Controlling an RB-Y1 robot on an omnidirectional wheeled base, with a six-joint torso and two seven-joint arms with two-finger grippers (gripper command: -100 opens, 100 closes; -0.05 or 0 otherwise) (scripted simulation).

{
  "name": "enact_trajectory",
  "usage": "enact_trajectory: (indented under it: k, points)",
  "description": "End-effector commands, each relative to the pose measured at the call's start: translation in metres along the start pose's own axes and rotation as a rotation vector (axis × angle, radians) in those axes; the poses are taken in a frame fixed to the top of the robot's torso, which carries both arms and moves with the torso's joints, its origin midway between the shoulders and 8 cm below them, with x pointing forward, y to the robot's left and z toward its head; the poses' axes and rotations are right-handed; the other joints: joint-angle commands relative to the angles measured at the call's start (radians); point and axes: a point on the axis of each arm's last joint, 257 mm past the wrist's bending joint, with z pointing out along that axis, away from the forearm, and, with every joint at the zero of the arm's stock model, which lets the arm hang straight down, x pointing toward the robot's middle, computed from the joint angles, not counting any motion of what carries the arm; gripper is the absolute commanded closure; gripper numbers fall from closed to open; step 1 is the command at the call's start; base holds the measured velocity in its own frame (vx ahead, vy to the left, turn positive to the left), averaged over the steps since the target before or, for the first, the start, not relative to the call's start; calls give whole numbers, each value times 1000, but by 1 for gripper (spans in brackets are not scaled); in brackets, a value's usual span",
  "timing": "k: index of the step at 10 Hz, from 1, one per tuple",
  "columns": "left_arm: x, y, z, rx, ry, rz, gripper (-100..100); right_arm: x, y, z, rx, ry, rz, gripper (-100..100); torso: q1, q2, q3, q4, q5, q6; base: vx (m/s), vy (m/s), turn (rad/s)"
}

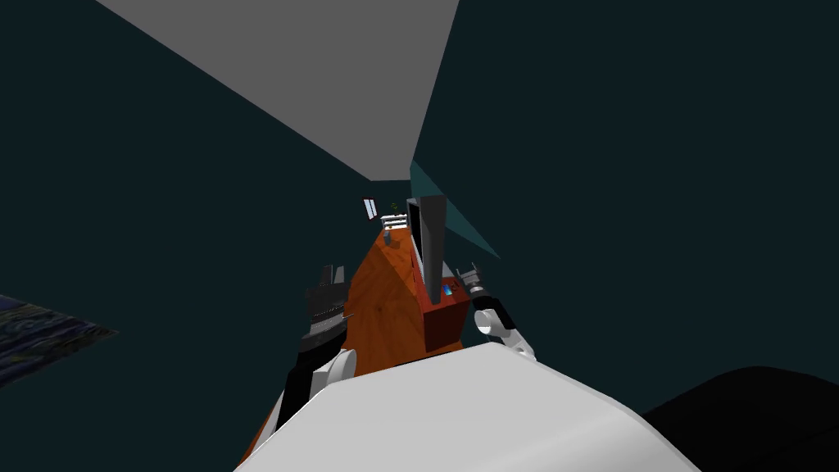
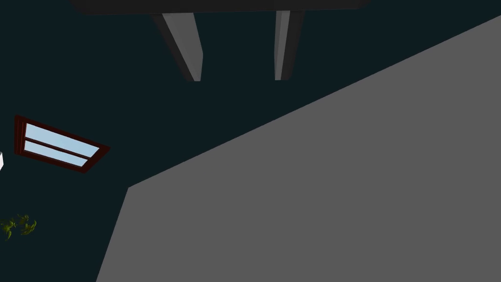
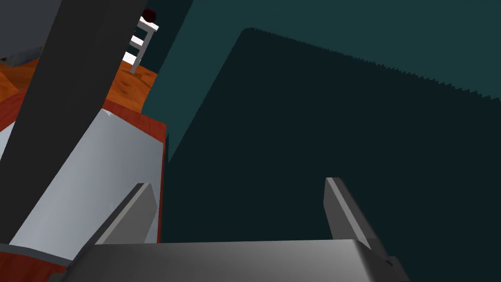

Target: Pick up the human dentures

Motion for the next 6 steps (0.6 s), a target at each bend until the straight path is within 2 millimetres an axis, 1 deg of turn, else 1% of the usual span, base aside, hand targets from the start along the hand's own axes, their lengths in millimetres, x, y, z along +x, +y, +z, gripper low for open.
enact_trajectory:
  k: [1,2,3,4,6]
  points:
    - [0,0,0,0,0,0,0,-17,-12,5,25,-44,99,-100,0,0,0,0,0,0,32,17,-71]
    - [0,0,0,0,0,0,0,-20,-13,5,26,-52,126,-100,0,-1,0,0,0,0,25,13,-32]
    - [0,0,0,0,0,0,0,-31,-20,7,39,-82,190,-100,0,0,0,0,0,0,20,7,-58]
    - [0,0,0,0,0,0,0,-33,-21,7,39,-87,206,-100,0,0,0,0,0,0,16,7,-32]
    - [0,0,0,0,0,0,0,-56,-38,11,62,-152,340,-100,0,0,0,0,0,0,21,9,-71]
